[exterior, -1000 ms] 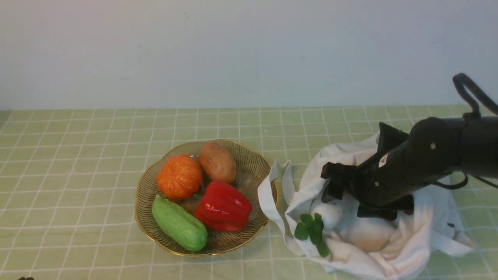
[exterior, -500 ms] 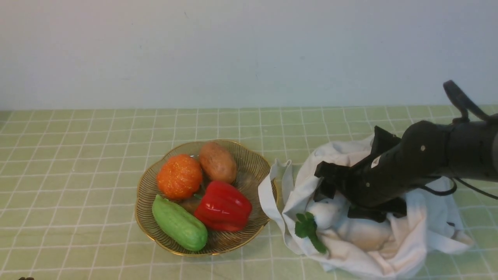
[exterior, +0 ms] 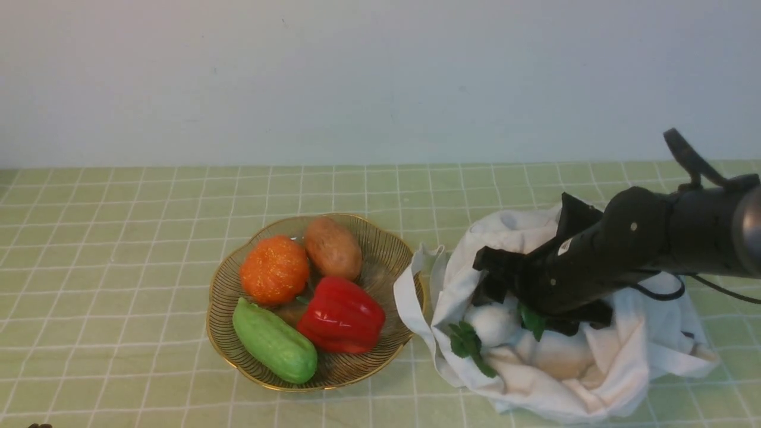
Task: Take vegetables from bag on green coffee tablecloth place on plate.
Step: 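Take the vegetable out of the bag and place it on the plate with the right gripper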
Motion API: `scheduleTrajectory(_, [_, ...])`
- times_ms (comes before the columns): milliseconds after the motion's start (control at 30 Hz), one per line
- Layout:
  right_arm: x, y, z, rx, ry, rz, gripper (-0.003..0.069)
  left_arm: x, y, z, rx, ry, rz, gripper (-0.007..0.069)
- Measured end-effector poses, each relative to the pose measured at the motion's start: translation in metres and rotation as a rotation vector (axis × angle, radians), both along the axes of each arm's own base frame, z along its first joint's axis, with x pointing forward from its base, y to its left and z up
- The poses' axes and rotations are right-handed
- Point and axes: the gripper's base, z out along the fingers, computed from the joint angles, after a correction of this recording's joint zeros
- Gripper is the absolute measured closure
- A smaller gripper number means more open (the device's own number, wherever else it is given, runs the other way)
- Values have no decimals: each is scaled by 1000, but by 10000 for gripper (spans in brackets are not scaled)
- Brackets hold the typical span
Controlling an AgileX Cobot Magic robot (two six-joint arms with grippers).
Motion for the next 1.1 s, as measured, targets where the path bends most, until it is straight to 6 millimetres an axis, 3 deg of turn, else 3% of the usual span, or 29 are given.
scheduleTrajectory(133, [-10,-4,15,-26,0,73,183,0,0,0,0,0,0,629])
scheduleTrajectory(367, [-40,-15,76,-44,-56,186,202,0,0,0,0,0,0,629])
scheduleTrajectory(633, [-75,-25,116,-56,-67,308,204,0,0,0,0,0,0,629])
scheduleTrajectory(867, [-97,-25,126,-15,21,434,205,0,0,0,0,0,0,629])
scheduleTrajectory(1100, [-111,-17,156,164,-122,466,205,0,0,0,0,0,0,629])
